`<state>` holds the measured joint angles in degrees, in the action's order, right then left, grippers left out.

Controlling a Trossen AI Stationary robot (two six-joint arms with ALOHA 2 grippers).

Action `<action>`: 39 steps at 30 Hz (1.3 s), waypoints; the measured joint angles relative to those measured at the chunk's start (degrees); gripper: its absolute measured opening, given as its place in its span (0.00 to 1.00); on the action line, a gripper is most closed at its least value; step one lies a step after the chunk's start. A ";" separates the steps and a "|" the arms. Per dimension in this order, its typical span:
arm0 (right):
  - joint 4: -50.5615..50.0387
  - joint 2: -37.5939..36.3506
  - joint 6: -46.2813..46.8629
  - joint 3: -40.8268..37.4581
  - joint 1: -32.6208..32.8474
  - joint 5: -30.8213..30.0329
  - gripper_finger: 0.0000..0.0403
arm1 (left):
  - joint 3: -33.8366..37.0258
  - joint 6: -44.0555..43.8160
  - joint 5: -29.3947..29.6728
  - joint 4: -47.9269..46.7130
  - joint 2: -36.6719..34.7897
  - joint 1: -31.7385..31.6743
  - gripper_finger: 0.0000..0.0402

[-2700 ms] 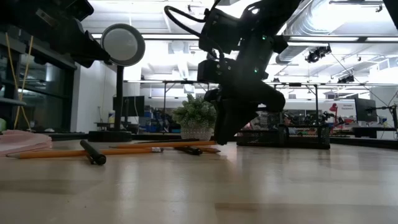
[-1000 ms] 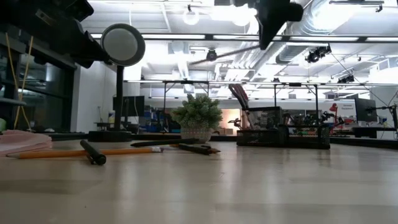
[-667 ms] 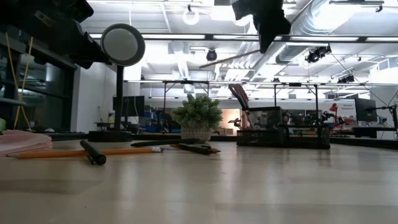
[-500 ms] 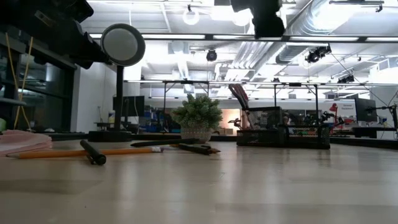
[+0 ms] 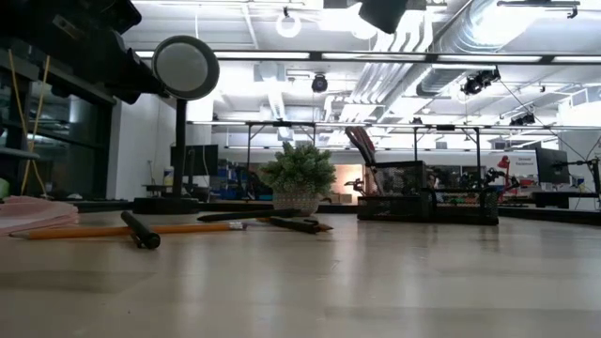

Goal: Pick and place office supplies into organizer
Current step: Put the middle orange pencil into the black desk organizer

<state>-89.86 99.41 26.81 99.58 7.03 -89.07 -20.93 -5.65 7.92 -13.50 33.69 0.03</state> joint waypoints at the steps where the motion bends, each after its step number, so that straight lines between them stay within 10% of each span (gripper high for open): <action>1: -0.01 -0.39 0.70 -1.20 0.23 -0.47 0.03 | -0.02 -0.24 0.00 0.00 0.00 -0.02 0.06; 18: 24.52 -37.63 10.33 -45.80 -5.49 12.24 0.03 | -0.02 -0.68 0.01 0.37 0.00 0.00 0.06; 30: 79.49 -64.92 -27.36 -68.53 -7.94 41.72 0.03 | -0.02 -0.11 0.24 4.66 -0.02 0.00 0.06; 39: 83.75 -63.95 -43.89 -65.84 -16.14 49.72 0.02 | -0.02 -0.18 0.23 4.66 -0.02 -0.01 0.06</action>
<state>-6.12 35.46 -17.08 33.74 -9.11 -39.35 -20.95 -5.82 8.15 -8.84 33.67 0.02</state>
